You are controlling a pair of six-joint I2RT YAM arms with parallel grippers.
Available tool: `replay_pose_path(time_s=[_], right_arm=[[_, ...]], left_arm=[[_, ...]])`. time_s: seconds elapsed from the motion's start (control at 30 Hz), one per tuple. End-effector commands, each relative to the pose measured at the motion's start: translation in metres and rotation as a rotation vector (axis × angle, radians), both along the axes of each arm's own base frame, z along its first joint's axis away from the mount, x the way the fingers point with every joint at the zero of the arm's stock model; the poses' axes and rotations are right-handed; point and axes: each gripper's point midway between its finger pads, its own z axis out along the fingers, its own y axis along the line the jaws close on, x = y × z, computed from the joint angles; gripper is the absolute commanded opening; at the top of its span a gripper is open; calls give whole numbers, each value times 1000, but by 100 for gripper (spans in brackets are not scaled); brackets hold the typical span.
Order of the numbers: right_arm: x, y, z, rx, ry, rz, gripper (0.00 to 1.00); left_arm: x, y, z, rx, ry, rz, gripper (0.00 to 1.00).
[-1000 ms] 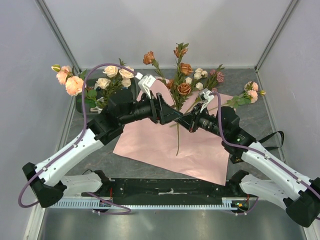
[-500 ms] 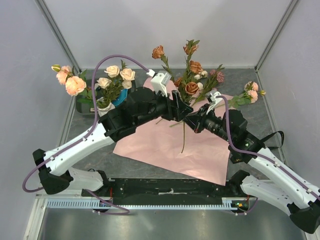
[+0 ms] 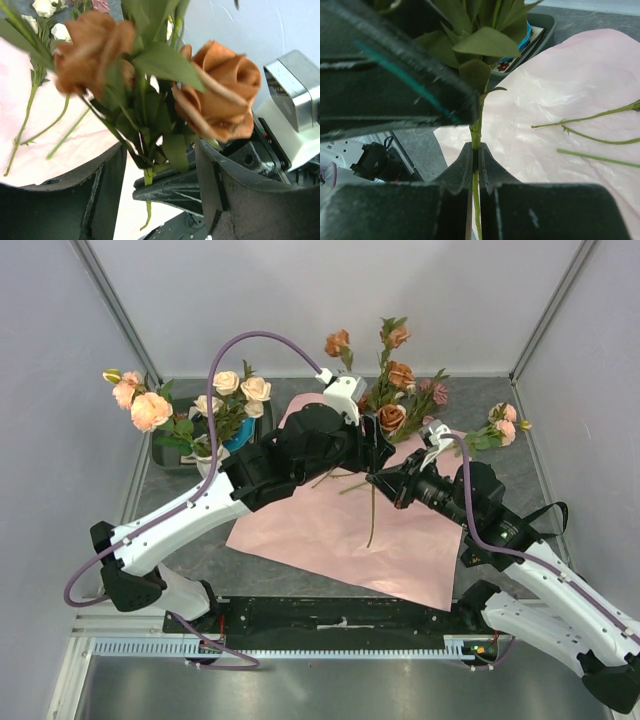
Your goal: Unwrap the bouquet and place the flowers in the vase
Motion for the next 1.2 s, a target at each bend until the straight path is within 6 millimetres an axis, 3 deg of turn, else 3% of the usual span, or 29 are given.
replay_pose_path(time_s=[0.0,0.27,0.3,0.33,0.5,0.53,0.57,0.6,0.67,0.73,0.83,0.93,1.0,1.03,1.07,1.17], right_arm=[[-7,-5,36,40,-86,6,0],[-10,-10,37,16,-98,-2,0],[-10,-9,36,16,-97,4,0],[-13,-7,35,13,-97,23,0],[-17,-5,28,-11,-90,55,1],[-16,-6,27,-12,-90,48,6],[-16,-8,27,-13,-89,38,42],[-14,-9,26,-17,-86,23,62],[-6,-20,24,-34,-74,-51,90],[0,-31,22,-52,-67,-120,97],[8,-49,26,-69,-89,-225,98],[7,-51,27,-81,-111,-219,98],[7,-50,24,-79,-112,-216,98],[8,-50,24,-73,-118,-220,98],[9,-49,19,-81,-113,-222,98],[14,-45,8,-101,-86,-222,98]], left_arm=[[9,4,16,22,-49,40,63],[10,-4,14,14,-45,28,61],[10,-6,17,8,-54,19,56],[11,-10,23,-9,-72,11,39],[12,-22,39,-6,-132,-49,17],[12,-23,40,-5,-138,-51,10],[12,-22,42,5,-155,-57,8],[12,-20,46,7,-173,-57,6],[11,-10,60,18,-232,-60,2],[8,9,80,12,-289,-41,2],[9,40,97,66,-370,6,2],[11,88,118,134,-434,112,2],[12,131,140,141,-454,240,2],[11,151,137,172,-431,291,2],[5,183,155,125,-429,389,2],[-10,231,171,72,-431,493,2]])
